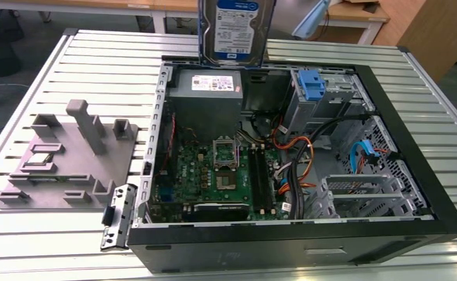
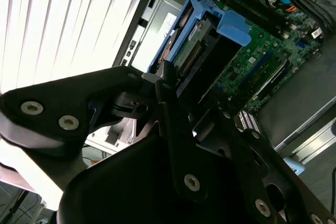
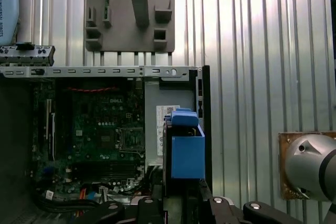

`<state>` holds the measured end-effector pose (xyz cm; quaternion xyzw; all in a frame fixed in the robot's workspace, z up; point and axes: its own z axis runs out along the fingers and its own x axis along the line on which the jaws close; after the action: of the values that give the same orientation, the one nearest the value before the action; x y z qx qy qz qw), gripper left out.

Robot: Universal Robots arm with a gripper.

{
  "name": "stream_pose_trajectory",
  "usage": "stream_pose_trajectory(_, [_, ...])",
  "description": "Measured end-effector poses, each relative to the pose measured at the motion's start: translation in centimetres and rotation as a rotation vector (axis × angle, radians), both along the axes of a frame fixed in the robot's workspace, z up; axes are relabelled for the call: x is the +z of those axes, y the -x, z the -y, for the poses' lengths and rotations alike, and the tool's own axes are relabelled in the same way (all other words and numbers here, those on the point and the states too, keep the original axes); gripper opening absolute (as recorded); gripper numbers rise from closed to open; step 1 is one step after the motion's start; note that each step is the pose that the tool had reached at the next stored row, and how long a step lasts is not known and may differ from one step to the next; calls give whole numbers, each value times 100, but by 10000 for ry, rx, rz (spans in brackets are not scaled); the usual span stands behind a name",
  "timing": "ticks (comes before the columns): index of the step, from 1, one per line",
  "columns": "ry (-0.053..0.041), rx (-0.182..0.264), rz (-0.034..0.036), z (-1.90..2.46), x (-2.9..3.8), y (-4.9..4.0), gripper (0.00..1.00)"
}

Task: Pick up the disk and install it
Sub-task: 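Pick up the disk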

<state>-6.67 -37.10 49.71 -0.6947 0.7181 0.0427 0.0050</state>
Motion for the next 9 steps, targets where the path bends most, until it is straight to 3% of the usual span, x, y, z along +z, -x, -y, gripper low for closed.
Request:
stream_pose_trajectory(5, [1, 0, 0, 6, -4, -122, 35])
stream_pose_trajectory(9, [0, -1, 0, 49, -7, -184, 35])
